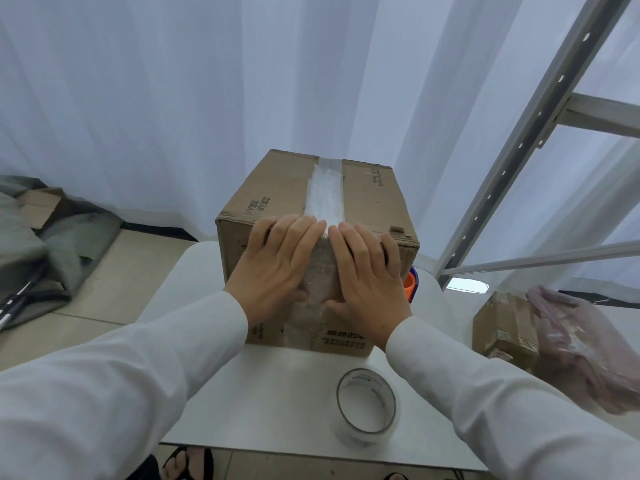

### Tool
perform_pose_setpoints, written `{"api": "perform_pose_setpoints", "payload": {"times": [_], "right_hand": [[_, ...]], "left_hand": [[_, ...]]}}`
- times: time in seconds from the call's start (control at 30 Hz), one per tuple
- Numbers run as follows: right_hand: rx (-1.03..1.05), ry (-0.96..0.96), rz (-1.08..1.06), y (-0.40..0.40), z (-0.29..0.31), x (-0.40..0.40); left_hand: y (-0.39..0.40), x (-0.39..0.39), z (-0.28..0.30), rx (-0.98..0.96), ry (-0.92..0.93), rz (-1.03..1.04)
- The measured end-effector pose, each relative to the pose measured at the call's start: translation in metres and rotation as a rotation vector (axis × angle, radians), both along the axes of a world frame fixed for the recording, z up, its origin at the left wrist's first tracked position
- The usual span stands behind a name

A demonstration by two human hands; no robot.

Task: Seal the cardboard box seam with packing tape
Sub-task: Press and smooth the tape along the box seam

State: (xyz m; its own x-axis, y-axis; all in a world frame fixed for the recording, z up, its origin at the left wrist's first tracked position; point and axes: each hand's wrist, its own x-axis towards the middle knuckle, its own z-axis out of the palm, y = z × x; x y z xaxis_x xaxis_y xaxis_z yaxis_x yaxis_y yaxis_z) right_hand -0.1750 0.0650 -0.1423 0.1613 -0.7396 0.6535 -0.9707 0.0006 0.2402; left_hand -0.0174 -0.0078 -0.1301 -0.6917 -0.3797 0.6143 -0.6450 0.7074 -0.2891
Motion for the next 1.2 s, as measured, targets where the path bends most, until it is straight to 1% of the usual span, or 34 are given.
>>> {"api": "perform_pose_setpoints", "payload": {"times": [0.17, 0.33, 0.4, 0.47, 0.53, 0.6, 0.73, 0.87, 0.93, 0.97, 1.0, 1.07, 1.13, 1.2], "right_hand": [[0.024, -0.030, -0.010, 0.002, 0.008, 0.004], [-0.020, -0.085, 0.032, 0.004, 0.028, 0.001], [0.012, -0.130, 0.066, 0.005, 0.035, 0.001], [0.088, -0.229, 0.111, 0.007, 0.044, 0.001], [0.165, -0.383, 0.146, 0.009, 0.055, 0.000], [0.186, -0.492, 0.170, 0.009, 0.062, -0.003], [0.163, -0.545, 0.219, 0.009, 0.069, -0.007], [0.197, -0.730, 0.220, 0.007, 0.078, -0.012], [0.201, -0.722, 0.195, 0.006, 0.081, -0.010], [0.194, -0.686, 0.182, 0.006, 0.082, -0.008], [0.185, -0.651, 0.175, 0.006, 0.083, -0.006], [0.214, -0.609, 0.174, 0.003, 0.086, 0.002], [0.361, -0.587, 0.190, -0.003, 0.092, 0.011], [0.540, -0.536, 0.204, -0.014, 0.098, 0.017]], "left_hand": [[0.002, -0.001, 0.004, 0.022, 0.012, -0.014], [-0.002, 0.003, 0.019, 0.040, 0.034, -0.073], [-0.003, 0.003, 0.026, 0.056, 0.044, -0.094], [-0.005, 0.004, 0.032, 0.079, 0.044, -0.130], [-0.008, 0.006, 0.038, 0.137, 0.043, -0.172], [-0.007, 0.008, 0.045, 0.228, 0.051, -0.202], [-0.008, 0.011, 0.055, 0.401, 0.135, -0.231], [-0.013, 0.015, 0.061, 0.599, 0.201, -0.271], [-0.016, 0.019, 0.061, 0.718, 0.296, -0.267], [-0.017, 0.020, 0.060, 0.757, 0.341, -0.251], [-0.018, 0.021, 0.059, 0.754, 0.354, -0.231], [-0.016, 0.020, 0.054, 0.639, 0.296, -0.189], [-0.011, 0.018, 0.053, 0.548, 0.265, -0.157], [-0.008, 0.016, 0.055, 0.542, 0.296, -0.150]]}}
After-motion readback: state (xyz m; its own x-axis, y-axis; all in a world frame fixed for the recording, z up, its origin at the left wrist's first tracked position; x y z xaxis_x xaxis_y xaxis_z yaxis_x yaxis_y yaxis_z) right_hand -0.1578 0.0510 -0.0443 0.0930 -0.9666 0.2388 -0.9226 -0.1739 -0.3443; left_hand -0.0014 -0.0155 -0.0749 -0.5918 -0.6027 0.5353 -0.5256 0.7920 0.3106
